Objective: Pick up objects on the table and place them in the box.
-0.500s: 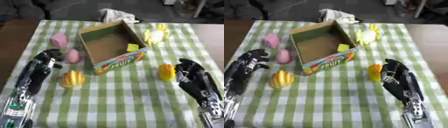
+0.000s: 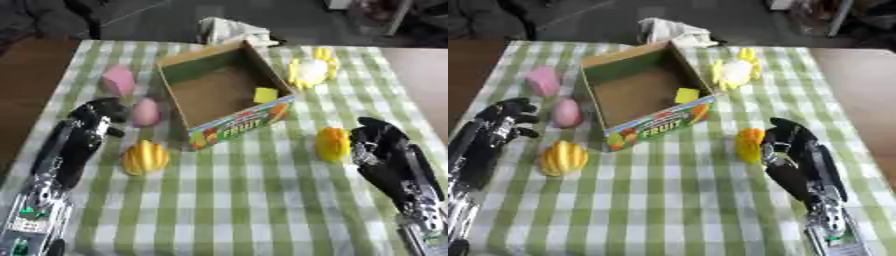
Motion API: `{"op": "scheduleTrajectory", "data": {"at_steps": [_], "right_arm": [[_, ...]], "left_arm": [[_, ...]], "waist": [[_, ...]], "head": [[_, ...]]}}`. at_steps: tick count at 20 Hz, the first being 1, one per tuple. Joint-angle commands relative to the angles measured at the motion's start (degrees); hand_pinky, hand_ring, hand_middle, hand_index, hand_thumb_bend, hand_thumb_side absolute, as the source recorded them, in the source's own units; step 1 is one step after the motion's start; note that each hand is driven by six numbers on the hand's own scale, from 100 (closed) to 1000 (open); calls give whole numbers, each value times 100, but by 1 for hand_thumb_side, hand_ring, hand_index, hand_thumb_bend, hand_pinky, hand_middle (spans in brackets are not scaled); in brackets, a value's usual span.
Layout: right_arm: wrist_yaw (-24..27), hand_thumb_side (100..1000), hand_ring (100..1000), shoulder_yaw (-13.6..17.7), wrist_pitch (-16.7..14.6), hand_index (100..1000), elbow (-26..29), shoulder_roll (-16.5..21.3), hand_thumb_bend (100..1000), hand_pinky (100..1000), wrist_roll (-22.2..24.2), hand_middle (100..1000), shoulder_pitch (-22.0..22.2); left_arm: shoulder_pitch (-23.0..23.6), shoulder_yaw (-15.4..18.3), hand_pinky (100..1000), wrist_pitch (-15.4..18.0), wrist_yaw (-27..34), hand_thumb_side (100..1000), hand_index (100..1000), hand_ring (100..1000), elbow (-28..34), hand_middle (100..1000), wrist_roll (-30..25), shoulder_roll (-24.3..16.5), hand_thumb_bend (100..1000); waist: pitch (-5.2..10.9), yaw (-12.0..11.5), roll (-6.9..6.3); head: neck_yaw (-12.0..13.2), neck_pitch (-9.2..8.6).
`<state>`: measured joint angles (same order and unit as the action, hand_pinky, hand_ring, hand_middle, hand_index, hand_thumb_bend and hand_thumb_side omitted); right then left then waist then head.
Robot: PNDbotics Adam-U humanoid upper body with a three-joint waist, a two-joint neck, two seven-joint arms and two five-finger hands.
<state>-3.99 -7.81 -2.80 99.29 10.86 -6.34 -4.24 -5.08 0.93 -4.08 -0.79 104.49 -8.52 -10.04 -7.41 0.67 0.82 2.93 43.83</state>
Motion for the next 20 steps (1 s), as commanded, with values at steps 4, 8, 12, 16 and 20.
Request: {"op": "scheduleTrajectory", "data": {"at_steps": [4, 8, 12, 16, 20], "right_arm": [[-30, 216, 688, 24, -16, 781, 128, 39, 100, 670, 12, 621, -47], [-50, 216, 689, 22, -15, 782, 130, 71, 100, 671, 27, 622, -67], [-100, 216, 691, 28, 0, 784, 145, 182, 100, 672, 58, 623, -131], [-222, 211, 703, 55, 40, 793, 168, 380, 100, 677, 108, 635, -282], [-574, 229, 751, 62, 58, 833, 177, 774, 110, 694, 344, 690, -558]], "left_arm": [[-46, 31, 616, -4, 15, 623, 793, 710, 80, 689, 5, -28, 159], [-47, 28, 616, -6, 12, 623, 793, 710, 78, 690, 2, -27, 159], [-44, 24, 616, -6, 10, 623, 794, 710, 76, 690, -2, -29, 159], [-40, 17, 616, -6, 8, 623, 793, 710, 70, 690, -11, -32, 160], [-29, 9, 616, -4, 6, 623, 793, 710, 65, 690, -21, -42, 159]], "waist": [[62, -11, -1], [63, -18, 2], [70, -30, 2], [82, -41, -1], [103, -46, -3]], "head": [[11, 29], [8, 29], [0, 29], [-9, 29], [-20, 29]]}}
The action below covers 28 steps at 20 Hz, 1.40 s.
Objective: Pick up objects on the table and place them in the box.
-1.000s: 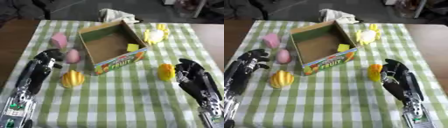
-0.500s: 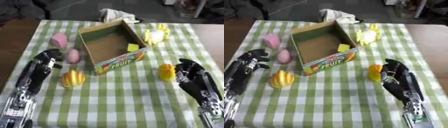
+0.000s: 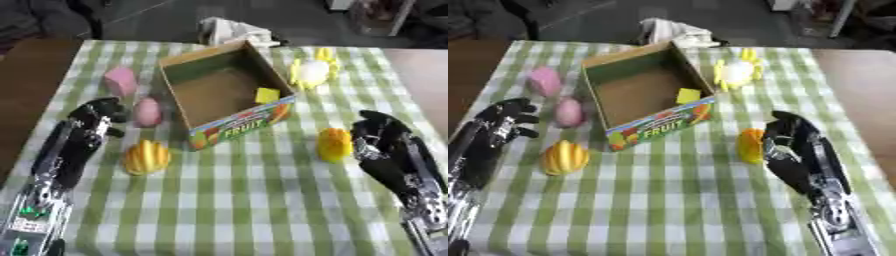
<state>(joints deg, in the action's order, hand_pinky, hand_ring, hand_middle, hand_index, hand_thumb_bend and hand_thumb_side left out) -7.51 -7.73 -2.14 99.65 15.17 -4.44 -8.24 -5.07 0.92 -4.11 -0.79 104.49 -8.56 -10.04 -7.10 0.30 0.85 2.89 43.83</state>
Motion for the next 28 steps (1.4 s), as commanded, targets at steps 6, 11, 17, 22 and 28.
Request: {"op": "scheduleTrajectory", "data": {"at_steps": [6, 11, 17, 22, 28], "right_arm": [[-848, 293, 843, 1, -107, 901, -31, 1099, 212, 742, 1018, 792, -615], [-1183, 337, 893, -126, -235, 939, -407, 1620, 286, 770, 1954, 845, -935], [-1523, 262, 904, -326, -486, 954, -907, 1976, 391, 783, 2722, 858, -1204], [-1814, 258, 902, -386, -613, 951, -1360, 2000, 404, 784, 3002, 857, -1364], [-1954, 274, 895, -359, -673, 942, -1898, 1831, 400, 781, 3049, 848, -1541]], "left_arm": [[-9, 3, 616, 2, 1, 624, 794, 711, 56, 690, -33, -59, 158], [6, -3, 616, 3, -5, 624, 794, 711, 47, 690, -47, -72, 158], [21, -4, 616, 5, -11, 625, 794, 711, 42, 690, -52, -87, 158], [31, -9, 616, 3, -15, 625, 794, 711, 38, 690, -60, -85, 158], [38, -7, 616, 4, -12, 625, 794, 711, 36, 689, -60, -81, 157]], "waist": [[101, -5, -2], [122, 1, 6], [135, -2, 13], [138, -1, 16], [146, -4, 4]], "head": [[-14, 29], [-25, 29], [-25, 29], [-22, 29], [-15, 29]]}}
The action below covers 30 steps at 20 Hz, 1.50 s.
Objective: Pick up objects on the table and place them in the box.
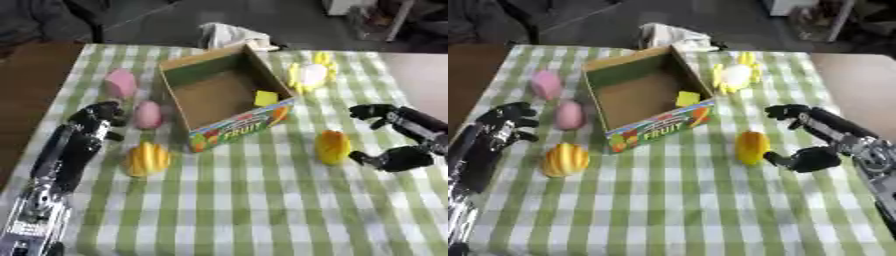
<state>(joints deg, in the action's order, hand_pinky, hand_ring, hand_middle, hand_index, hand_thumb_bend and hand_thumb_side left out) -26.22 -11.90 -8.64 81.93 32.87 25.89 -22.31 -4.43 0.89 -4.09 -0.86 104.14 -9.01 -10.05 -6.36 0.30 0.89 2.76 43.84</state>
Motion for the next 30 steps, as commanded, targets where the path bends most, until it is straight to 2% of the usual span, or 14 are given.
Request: {"op": "scheduleTrajectory", "data": {"at_steps": [1, 13, 24, 26, 28, 29, 30], "right_arm": [[-101, 274, 894, 71, -22, 941, -201, 22, 401, 780, -4, 847, -173], [-276, 297, 877, -14, -125, 932, -953, -373, 382, 773, -52, 822, -503], [-449, 285, 854, -91, -185, 882, -1278, -462, 368, 767, -16, 775, -576], [-510, 257, 835, -82, -164, 843, -1312, -471, 357, 757, -92, 744, -583], [-568, 214, 797, -63, -143, 776, -1331, -478, 337, 737, -298, 658, -587], [-596, 163, 752, -37, -122, 682, -1327, -478, 317, 713, -496, 554, -589], [-611, 137, 726, -5, -96, 626, -1309, -481, 304, 699, -754, 501, -587]], "left_arm": [[-26, -4, 616, 0, -3, 625, 794, 711, 69, 689, -14, -77, 157], [-26, -9, 616, 2, 1, 626, 795, 711, 69, 689, -21, -63, 157], [-34, -10, 616, -2, 0, 626, 795, 711, 72, 689, -21, -64, 156], [-34, -10, 616, -3, -1, 627, 795, 711, 71, 689, -20, -64, 156], [-37, -10, 616, -1, 1, 626, 795, 711, 72, 689, -19, -63, 155], [-38, -9, 616, 0, 3, 626, 795, 711, 73, 689, -17, -63, 155], [-39, -7, 616, 0, 4, 626, 795, 711, 72, 689, -15, -63, 155]], "waist": [[74, -3, -2], [81, -29, -20], [66, -87, -4], [66, -90, -5], [66, -89, -8], [67, -87, -10], [67, -85, -12]], "head": [[-4, 28], [-9, 28], [-5, 28], [-3, 28], [0, 28], [4, 28], [8, 28]]}}
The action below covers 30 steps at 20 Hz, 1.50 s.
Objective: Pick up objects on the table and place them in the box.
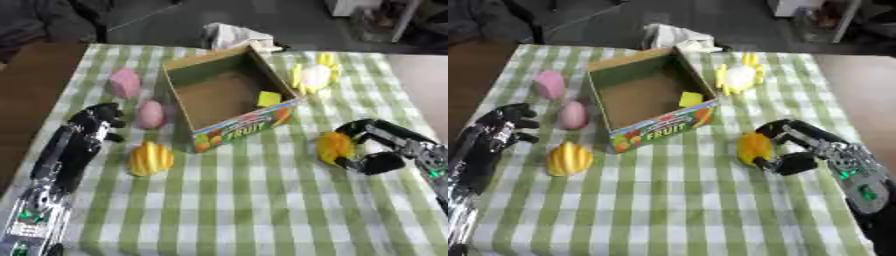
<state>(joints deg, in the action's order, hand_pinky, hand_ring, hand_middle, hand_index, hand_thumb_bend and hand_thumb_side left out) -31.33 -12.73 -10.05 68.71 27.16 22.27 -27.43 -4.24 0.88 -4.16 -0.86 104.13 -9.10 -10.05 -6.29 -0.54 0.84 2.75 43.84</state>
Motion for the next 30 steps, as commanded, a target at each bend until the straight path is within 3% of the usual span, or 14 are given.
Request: {"op": "scheduleTrajectory", "data": {"at_steps": [1, 4, 7, 15, 19, 24, 30], "right_arm": [[-109, 110, 697, 90, 65, 564, 27, 89, 289, 685, -648, 452, -69], [-55, 100, 653, 127, 112, 490, 155, 111, 259, 665, -1436, 385, -64], [93, 100, 649, 107, 109, 485, 408, 171, 239, 665, -1767, 384, -77], [618, 103, 652, 44, 261, 498, 1098, 380, 230, 668, -1406, 396, -179], [670, 100, 649, -214, 173, 512, 1342, 414, 229, 673, -1114, 410, -617], [439, 102, 655, -226, 191, 532, 840, -80, 227, 684, -768, 429, -1335], [-72, 113, 676, -276, 113, 598, -42, -937, 222, 697, -383, 482, -2226]], "left_arm": [[-58, -5, 616, 7, 4, 626, 795, 711, 73, 688, -4, -64, 155], [-59, -5, 616, 8, 4, 626, 795, 711, 71, 688, -2, -65, 155], [-58, -4, 616, 7, 2, 626, 795, 711, 70, 688, -1, -66, 155], [-52, -2, 616, 7, -4, 626, 795, 711, 68, 688, 3, -73, 156], [-3, -82, 616, 7, 12, 626, 794, 711, 48, 687, -70, -57, 156], [27, -134, 616, 14, 39, 626, 795, 711, 33, 687, -126, -7, 155], [7, -210, 617, 22, 59, 627, 795, 711, 19, 687, -208, 22, 155]], "waist": [[61, 1, -8], [64, 4, -6], [67, 6, -2], [74, 12, 7], [161, -104, -3], [211, -249, -87], [194, -418, -142]], "head": [[10, 27], [14, 27], [20, 27], [26, 27], [-65, 27], [-171, 27], [-355, 27]]}}
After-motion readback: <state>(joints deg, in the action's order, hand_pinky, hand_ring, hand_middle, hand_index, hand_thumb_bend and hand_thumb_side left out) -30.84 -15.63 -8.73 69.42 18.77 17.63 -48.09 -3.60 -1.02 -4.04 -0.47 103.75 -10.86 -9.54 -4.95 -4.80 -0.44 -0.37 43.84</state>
